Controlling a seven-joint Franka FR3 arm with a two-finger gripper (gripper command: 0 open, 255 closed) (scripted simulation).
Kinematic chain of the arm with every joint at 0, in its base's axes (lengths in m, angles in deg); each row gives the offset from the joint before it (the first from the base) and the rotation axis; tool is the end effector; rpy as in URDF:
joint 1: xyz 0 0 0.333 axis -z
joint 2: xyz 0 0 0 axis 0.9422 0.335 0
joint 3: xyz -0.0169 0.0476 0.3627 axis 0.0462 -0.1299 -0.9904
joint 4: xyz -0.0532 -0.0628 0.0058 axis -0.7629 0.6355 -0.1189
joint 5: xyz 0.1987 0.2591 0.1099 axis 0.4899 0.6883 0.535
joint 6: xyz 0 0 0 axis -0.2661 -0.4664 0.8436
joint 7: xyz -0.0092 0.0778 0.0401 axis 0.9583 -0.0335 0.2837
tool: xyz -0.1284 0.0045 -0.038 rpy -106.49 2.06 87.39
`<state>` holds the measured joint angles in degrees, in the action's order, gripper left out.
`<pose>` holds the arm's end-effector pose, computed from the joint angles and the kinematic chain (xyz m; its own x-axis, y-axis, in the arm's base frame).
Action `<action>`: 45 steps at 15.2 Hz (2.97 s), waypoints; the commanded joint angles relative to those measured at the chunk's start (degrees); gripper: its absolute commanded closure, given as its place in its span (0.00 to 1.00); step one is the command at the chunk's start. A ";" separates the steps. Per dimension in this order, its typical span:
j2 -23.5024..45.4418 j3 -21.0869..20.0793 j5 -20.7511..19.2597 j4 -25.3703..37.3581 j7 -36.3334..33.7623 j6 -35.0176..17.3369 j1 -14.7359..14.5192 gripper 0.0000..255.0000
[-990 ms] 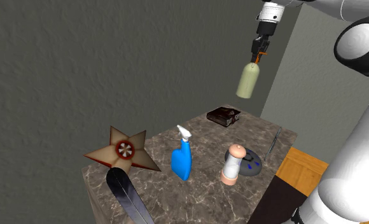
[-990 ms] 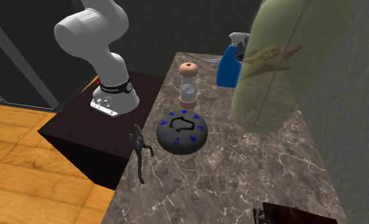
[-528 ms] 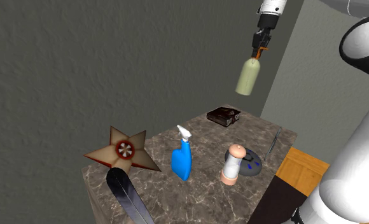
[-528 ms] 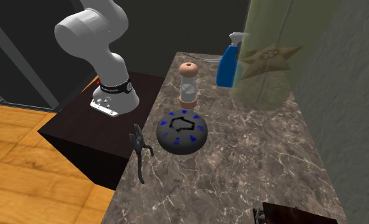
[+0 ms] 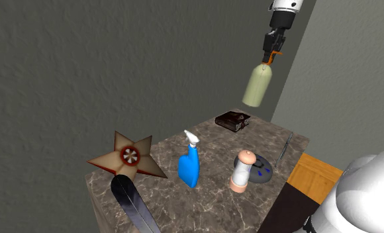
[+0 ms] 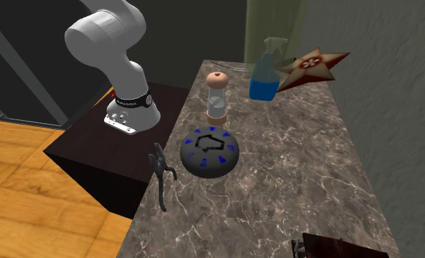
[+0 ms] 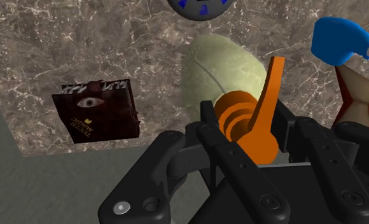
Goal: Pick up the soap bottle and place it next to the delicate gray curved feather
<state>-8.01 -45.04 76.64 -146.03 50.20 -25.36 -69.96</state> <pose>0.3607 -0.1275 0.7294 0.9962 0.0809 0.0333 0.0816 -0.9964 -0.0219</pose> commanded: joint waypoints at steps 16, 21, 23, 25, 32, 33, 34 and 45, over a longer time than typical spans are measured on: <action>-20.69 -17.44 5.13 -17.48 -22.27 3.08 -4.52 1.00; -23.83 -22.95 8.73 -18.94 -28.93 4.30 -5.86 1.00; -24.70 -25.22 10.29 -19.10 -31.65 4.73 -6.37 1.00; -25.34 -27.54 11.89 -19.01 -34.40 5.11 -6.84 1.00; -25.81 -36.05 17.49 -16.82 -44.29 5.96 -8.07 1.00; -25.65 -37.33 18.26 -16.26 -45.73 6.01 -8.15 1.00; -25.43 -38.63 19.01 -15.65 -47.19 6.05 -8.22 1.00; -26.95 -45.27 23.23 -19.84 -52.92 1.42 -9.07 1.00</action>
<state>-34.53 -90.23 99.69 -164.82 -2.84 -23.27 -78.90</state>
